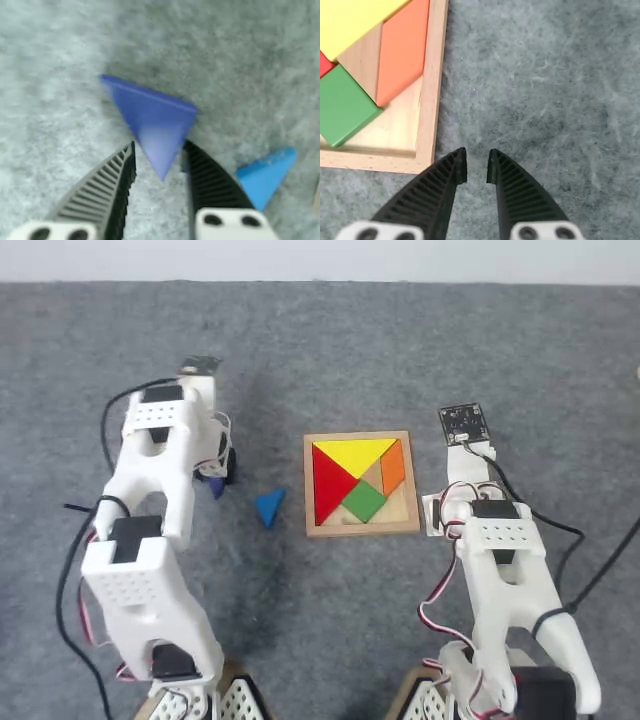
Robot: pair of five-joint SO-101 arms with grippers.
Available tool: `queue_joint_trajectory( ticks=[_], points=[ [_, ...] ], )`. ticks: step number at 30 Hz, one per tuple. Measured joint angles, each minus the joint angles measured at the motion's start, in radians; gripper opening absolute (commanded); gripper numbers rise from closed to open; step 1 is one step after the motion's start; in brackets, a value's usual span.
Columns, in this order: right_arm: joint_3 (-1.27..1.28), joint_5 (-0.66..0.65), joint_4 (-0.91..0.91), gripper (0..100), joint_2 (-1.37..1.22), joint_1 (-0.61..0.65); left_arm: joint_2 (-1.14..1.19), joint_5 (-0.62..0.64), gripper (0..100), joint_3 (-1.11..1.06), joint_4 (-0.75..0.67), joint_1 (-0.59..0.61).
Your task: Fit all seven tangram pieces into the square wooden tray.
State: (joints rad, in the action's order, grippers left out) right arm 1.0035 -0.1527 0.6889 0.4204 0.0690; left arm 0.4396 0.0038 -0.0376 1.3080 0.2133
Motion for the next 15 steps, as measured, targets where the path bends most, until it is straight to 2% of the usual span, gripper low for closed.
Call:
queue_joint_trajectory(
  ticks=[7,15],
  points=[
    [0.000,0.000,0.000,7.2,0.000,0.000,0.000,0.190,25,0.020,-0.008,-0.008],
    [0.000,0.000,0.000,7.2,0.000,0.000,0.025,0.219,25,0.026,-0.018,-0.021]
  ],
)
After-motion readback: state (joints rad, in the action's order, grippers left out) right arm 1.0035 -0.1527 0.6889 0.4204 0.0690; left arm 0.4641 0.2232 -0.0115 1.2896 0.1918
